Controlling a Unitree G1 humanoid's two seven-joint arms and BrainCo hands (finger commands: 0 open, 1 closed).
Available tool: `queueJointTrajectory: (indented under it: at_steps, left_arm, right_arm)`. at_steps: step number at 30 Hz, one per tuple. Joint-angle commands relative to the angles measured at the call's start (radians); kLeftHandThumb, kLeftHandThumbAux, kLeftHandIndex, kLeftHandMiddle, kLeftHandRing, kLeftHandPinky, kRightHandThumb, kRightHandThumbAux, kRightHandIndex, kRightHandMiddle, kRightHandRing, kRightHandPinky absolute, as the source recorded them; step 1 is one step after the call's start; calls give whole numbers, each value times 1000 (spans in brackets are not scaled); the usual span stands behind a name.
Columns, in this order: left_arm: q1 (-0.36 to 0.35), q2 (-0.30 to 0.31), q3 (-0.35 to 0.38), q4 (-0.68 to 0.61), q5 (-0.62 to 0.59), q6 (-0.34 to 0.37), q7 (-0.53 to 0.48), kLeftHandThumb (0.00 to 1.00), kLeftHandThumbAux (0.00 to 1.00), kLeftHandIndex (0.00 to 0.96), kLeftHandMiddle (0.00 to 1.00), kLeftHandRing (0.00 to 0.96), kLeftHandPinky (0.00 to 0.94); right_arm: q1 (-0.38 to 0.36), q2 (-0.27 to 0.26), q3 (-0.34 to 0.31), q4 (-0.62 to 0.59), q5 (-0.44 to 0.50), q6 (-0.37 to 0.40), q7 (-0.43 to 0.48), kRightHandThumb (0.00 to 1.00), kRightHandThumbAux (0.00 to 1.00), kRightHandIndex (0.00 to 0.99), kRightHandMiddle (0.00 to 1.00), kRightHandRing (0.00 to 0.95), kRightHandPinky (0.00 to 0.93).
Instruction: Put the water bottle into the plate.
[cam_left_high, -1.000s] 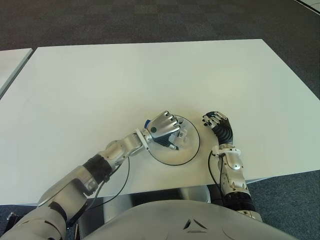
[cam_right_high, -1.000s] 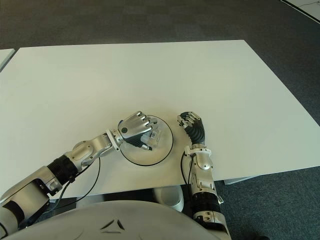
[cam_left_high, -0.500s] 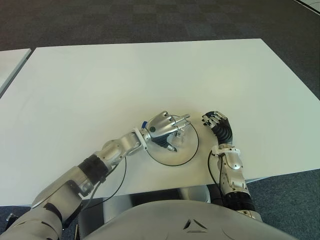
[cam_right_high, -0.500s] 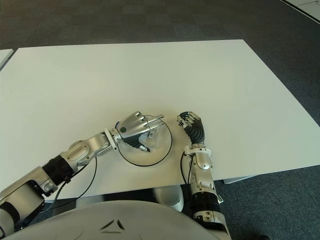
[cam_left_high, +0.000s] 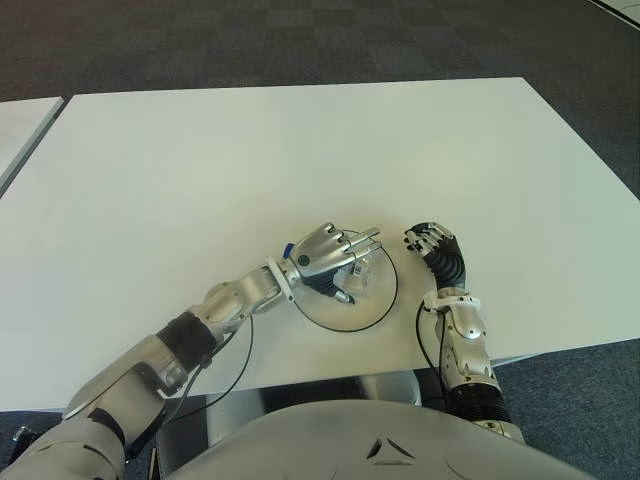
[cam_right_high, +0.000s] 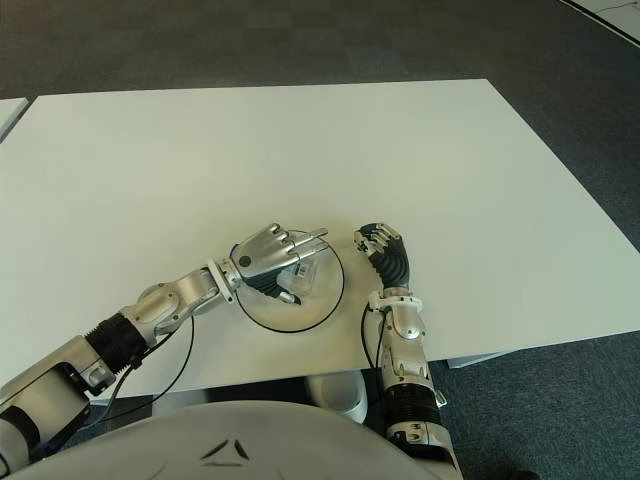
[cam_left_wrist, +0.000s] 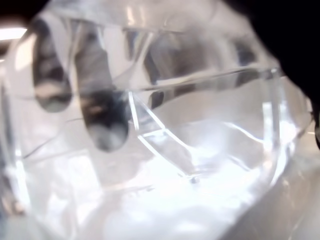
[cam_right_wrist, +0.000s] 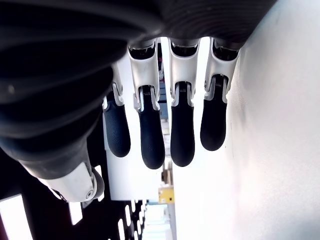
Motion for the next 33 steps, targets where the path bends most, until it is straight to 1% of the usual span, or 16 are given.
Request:
queueJointTrajectory:
  at_steps: [1, 6, 14, 23, 25, 27, 28, 29, 30, 31, 32, 33]
  left_arm:
    - [21, -4, 1, 22, -8, -9, 39, 214, 364, 0, 0, 0, 0]
    - [23, -8, -1, 30, -9, -13, 73, 231, 343, 0, 0, 0, 0]
    - [23, -16, -2, 48, -14, -30, 129, 231, 323, 0, 0, 0, 0]
    - [-2, -19, -20, 83, 22, -36, 201, 259, 330, 0, 0, 0, 0]
    - [-15, -23, -27, 107, 37, -32, 228, 276, 344, 0, 0, 0, 0]
    - [-29, -29, -33, 136, 50, -29, 262, 319, 416, 0, 0, 0, 0]
    - [-33, -31, -35, 146, 55, -28, 276, 345, 467, 3, 0, 0, 5]
    - [-39, -33, -39, 156, 63, -27, 303, 354, 486, 4, 0, 0, 6]
    - [-43, -34, -42, 164, 69, -26, 322, 479, 565, 152, 43, 32, 56]
    - [-46, -35, -45, 171, 74, -24, 337, 523, 593, 205, 59, 44, 74]
    - [-48, -36, -48, 175, 76, -22, 347, 590, 633, 283, 103, 76, 110]
    - [-52, -38, -51, 183, 81, -17, 360, 632, 658, 333, 131, 96, 132]
  right_arm:
    - [27, 8, 3, 26, -6, 54, -10, 713, 725, 429, 489, 480, 493]
    - [29, 8, 4, 20, -4, 58, -10, 713, 725, 429, 492, 484, 500]
    - [32, 6, 6, 17, -10, 56, -13, 712, 725, 429, 492, 484, 491]
    - [32, 3, 6, 21, -7, 49, -2, 712, 725, 429, 491, 484, 502]
    - [33, 3, 4, 21, -4, 48, 2, 712, 725, 429, 491, 484, 500]
    - [33, 4, 3, 21, -1, 48, 3, 712, 725, 429, 491, 483, 494]
    - [33, 4, 2, 20, 0, 48, 4, 712, 725, 429, 492, 482, 492]
    - [33, 5, 1, 20, 3, 49, 5, 712, 725, 429, 492, 482, 491]
    - [34, 6, 0, 21, 5, 50, 5, 712, 725, 429, 492, 481, 492]
    - [34, 6, -1, 21, 7, 50, 5, 712, 725, 429, 492, 481, 492]
    - [34, 7, -1, 20, 8, 50, 5, 712, 725, 429, 492, 481, 495]
    - [35, 7, -2, 20, 10, 50, 5, 712, 725, 429, 493, 481, 498]
